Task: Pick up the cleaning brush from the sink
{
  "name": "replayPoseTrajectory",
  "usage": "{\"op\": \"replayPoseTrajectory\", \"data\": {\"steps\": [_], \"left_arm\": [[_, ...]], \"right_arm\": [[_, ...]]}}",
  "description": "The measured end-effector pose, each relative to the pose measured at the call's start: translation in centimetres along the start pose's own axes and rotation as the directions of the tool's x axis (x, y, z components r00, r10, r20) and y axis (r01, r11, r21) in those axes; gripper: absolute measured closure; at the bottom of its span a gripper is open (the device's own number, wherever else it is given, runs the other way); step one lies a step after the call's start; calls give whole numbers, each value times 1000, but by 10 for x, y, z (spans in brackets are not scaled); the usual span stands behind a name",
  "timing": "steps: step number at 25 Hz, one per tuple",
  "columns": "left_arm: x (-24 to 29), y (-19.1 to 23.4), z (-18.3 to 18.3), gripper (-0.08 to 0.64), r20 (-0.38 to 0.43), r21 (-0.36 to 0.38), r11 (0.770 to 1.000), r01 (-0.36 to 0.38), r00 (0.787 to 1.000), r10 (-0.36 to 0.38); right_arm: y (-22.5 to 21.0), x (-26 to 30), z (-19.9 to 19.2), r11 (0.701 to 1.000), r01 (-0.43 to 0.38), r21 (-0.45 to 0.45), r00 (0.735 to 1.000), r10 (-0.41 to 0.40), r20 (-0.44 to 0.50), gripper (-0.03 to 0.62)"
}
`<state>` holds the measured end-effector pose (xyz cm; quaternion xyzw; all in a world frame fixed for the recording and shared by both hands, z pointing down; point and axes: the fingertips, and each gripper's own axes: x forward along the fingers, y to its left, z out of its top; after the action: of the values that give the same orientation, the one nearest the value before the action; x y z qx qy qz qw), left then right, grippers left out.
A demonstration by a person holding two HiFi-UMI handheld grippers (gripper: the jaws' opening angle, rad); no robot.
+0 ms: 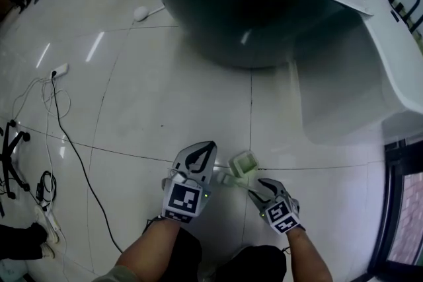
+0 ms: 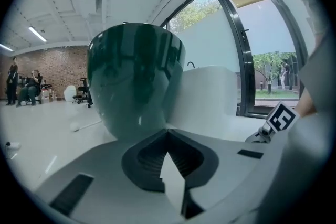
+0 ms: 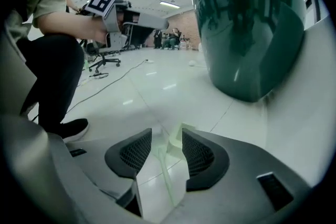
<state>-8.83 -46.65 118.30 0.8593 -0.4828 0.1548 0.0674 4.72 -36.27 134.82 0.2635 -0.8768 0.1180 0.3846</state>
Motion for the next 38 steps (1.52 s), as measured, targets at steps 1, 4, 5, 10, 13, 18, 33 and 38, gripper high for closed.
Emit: {"op": "replayPoseTrajectory", "data": {"steps": [1, 4, 5, 10, 13, 18, 33, 38], "left_arm": [[7, 3, -8, 566, -2, -10, 1000, 10, 1000, -10], [20, 12, -18, 566, 12, -32, 999, 23, 1000, -22], [22, 13, -18, 566, 20, -32, 999, 28, 999, -28], [23, 8, -17, 566, 44, -48, 995, 92, 995, -90], [19, 4, -17, 566, 58, -51, 992, 114, 992, -111], [3, 8, -13, 566, 62, -40, 993, 112, 992, -109], [-14, 5, -10, 566, 42, -43, 994, 97, 995, -95], [-25, -7, -12, 566, -21, -77, 994, 77, 997, -79]], "right_arm": [[1, 12, -16, 1000, -10, -7, 1000, 10, -26, 414], [1, 42, -63, 999, -30, -27, 993, 27, -114, 414], [0, 50, -77, 999, -32, -31, 990, 28, -139, 414], [-6, 77, -129, 998, -51, -41, 964, 39, -264, 414], [-7, 89, -155, 995, -73, -64, 940, 47, -338, 414], [-1, 98, -186, 995, -75, -63, 909, 42, -416, 414], [8, 88, -183, 963, -106, -248, 895, -16, -446, 609], [16, 30, -151, 976, -85, -202, 891, -16, -455, 609]]}}
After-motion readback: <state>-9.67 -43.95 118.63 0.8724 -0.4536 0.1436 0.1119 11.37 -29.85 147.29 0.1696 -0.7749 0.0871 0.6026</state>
